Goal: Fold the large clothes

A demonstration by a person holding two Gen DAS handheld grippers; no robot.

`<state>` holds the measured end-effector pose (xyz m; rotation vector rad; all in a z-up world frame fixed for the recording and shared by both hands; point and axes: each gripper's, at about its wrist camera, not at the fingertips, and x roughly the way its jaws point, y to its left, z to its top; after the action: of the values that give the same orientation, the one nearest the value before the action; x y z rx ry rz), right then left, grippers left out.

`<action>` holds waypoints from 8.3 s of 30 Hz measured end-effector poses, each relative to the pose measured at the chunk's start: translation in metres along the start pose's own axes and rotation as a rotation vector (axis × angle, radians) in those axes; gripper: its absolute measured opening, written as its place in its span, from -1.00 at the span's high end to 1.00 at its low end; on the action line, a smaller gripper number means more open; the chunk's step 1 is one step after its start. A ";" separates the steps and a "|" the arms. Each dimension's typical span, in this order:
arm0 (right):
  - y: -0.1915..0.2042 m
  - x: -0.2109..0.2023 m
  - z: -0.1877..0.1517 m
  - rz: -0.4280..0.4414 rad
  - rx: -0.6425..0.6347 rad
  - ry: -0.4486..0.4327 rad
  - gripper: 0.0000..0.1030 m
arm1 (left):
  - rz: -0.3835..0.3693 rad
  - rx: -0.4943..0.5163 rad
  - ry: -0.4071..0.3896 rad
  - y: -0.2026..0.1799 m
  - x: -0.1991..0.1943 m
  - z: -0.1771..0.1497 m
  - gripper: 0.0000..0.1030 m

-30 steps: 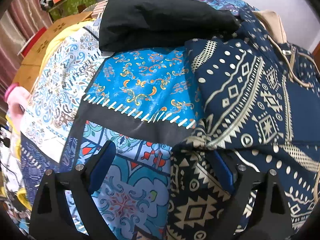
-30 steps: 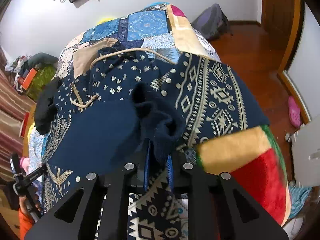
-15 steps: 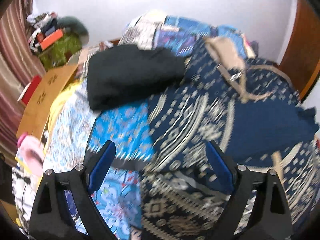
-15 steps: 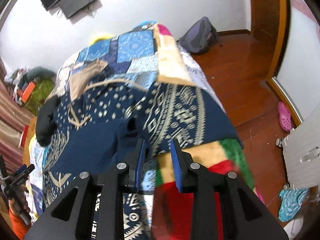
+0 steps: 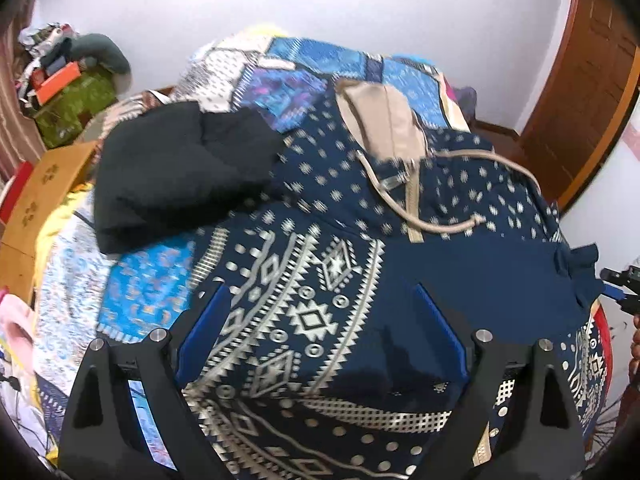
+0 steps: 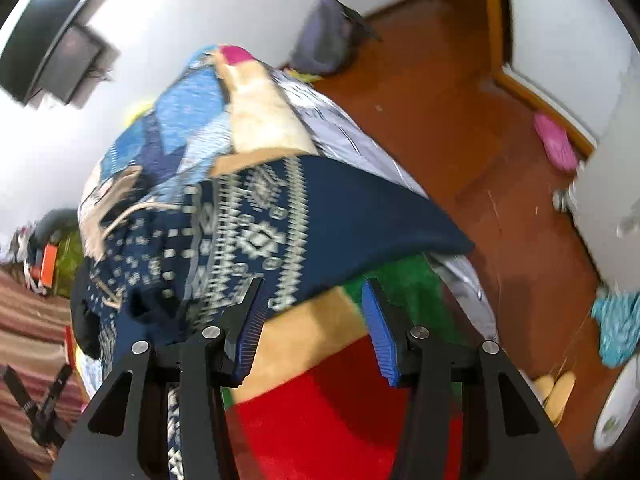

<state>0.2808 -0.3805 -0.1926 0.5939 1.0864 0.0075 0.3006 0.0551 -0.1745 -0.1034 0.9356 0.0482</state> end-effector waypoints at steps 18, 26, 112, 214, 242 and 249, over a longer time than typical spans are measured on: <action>-0.037 0.070 0.048 0.016 0.249 0.082 0.14 | -0.044 -0.055 0.141 -0.007 0.055 -0.025 -0.79; -0.006 0.033 0.057 -0.061 0.130 -0.061 0.86 | -0.031 -0.043 0.089 -0.003 0.034 -0.018 -0.79; 0.098 0.001 0.014 0.083 -0.107 -0.069 0.89 | 0.000 0.021 -0.031 0.000 -0.016 -0.026 -0.79; 0.146 0.032 -0.069 -0.129 -0.538 0.063 -0.11 | 0.110 -0.082 0.111 0.092 0.020 -0.063 -0.32; 0.267 -0.003 0.011 0.023 -0.635 -0.203 -0.11 | -0.010 0.002 -0.152 0.055 -0.003 0.134 -0.43; 0.303 0.050 0.048 0.062 -0.570 -0.147 -0.11 | -0.053 0.006 -0.074 0.035 0.066 0.177 -0.43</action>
<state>0.4286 -0.1316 -0.0799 0.1104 0.8676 0.3138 0.4784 0.1087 -0.1260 -0.1198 0.8586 0.0000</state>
